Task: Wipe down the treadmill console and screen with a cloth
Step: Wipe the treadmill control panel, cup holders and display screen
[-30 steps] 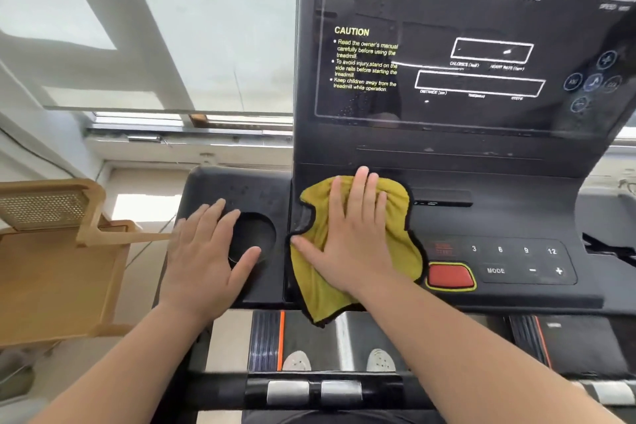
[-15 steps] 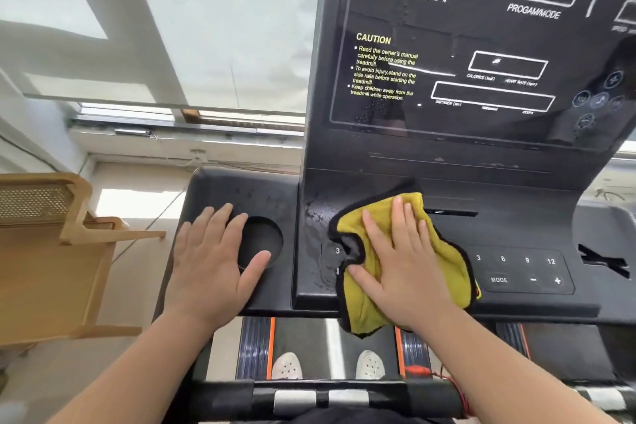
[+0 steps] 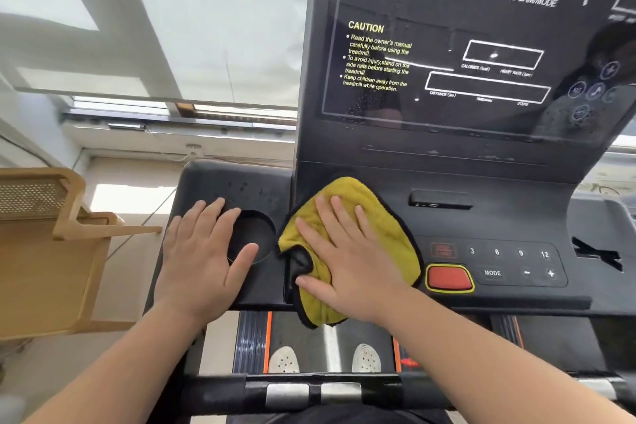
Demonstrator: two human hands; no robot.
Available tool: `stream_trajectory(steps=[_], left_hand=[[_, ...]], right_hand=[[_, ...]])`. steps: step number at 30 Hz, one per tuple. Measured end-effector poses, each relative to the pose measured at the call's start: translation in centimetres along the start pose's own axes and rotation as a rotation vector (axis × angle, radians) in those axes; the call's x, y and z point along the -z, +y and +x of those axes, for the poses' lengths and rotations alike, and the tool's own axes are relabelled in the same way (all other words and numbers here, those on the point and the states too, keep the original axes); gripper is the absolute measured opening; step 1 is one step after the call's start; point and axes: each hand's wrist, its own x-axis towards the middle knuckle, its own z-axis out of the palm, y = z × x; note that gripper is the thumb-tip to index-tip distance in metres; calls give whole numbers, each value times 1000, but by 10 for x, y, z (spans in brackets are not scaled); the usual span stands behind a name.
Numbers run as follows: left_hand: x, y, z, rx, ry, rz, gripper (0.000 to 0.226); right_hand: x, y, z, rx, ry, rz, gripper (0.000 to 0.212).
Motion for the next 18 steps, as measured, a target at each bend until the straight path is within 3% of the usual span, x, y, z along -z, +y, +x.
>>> stream_trajectory(steps=[5, 10, 13, 18], left_hand=[[1, 1, -2, 5, 7, -27, 66], [1, 0, -2, 0, 20, -52, 65], [1, -2, -1, -3, 61, -116, 64], [0, -6, 0, -26, 145, -210, 66]], right_hand=[[0, 32, -28, -64, -51, -92, 102], [17, 16, 26, -166, 31, -82, 116], [20, 3, 52, -72, 52, -92, 112], [11, 1, 37, 241, 12, -76, 93]])
